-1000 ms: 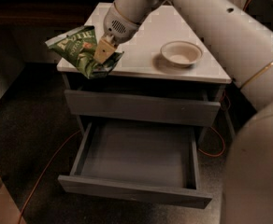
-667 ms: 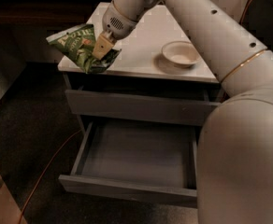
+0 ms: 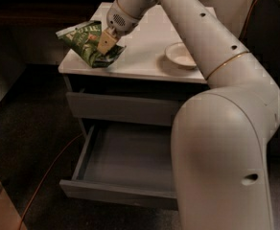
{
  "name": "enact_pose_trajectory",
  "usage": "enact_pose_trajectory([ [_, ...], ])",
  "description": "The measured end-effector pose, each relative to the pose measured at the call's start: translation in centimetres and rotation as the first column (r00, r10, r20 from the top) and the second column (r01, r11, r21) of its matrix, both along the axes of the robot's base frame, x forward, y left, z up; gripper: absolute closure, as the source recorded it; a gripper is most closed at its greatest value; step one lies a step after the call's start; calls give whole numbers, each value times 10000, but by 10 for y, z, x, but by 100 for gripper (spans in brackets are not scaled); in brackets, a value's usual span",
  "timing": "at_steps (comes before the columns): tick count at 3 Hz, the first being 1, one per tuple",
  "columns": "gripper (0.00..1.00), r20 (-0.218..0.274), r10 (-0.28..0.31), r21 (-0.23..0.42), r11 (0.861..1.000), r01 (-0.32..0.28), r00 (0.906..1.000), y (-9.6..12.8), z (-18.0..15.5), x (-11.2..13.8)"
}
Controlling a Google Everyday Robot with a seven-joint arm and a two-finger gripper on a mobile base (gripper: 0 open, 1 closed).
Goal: Pick green jalapeno chip bag from middle drawer and place on counter
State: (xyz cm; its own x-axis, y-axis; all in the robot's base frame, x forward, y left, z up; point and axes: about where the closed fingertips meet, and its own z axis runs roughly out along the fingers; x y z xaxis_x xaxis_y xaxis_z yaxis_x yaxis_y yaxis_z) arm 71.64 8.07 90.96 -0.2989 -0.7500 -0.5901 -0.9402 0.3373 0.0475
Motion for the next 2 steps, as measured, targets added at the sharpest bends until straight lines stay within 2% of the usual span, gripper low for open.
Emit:
enact_pose_trajectory([
  [1,36,228,-793,-25,9968,793,9966,-11,-2,25],
  [2,5,301,-1455,-171,9891,1461,9889,-22,-8,48],
])
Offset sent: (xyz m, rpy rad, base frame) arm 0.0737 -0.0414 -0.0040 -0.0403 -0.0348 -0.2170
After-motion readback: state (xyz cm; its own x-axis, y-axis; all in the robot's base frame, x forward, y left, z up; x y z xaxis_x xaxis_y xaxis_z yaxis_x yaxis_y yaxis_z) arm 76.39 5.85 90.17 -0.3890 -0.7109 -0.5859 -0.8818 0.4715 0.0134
